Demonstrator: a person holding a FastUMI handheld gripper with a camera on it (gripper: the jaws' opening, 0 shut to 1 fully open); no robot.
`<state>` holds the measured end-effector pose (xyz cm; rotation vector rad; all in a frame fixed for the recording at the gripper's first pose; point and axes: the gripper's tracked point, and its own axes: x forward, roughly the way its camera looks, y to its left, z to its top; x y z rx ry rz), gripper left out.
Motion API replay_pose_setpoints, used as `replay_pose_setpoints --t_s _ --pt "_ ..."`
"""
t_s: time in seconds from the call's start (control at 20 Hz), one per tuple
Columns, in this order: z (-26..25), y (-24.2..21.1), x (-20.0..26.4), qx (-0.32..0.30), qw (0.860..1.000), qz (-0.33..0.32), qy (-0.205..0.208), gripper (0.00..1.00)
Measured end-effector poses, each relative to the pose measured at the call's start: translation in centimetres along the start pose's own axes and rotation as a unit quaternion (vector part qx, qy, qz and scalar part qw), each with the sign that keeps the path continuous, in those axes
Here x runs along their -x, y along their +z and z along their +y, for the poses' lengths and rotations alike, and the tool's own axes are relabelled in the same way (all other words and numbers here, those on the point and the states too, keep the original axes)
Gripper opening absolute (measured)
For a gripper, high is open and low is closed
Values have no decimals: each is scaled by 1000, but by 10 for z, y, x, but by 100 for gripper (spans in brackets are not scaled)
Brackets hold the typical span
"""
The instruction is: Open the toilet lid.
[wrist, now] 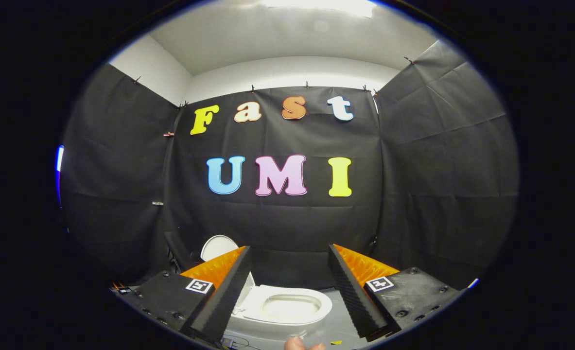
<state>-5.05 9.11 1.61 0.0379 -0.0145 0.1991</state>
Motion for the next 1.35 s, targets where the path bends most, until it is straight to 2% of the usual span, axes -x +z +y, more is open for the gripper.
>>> replay_pose_setpoints --t_s 1.35 --pt "-1 -1 3 -4 1000 2 -1 99"
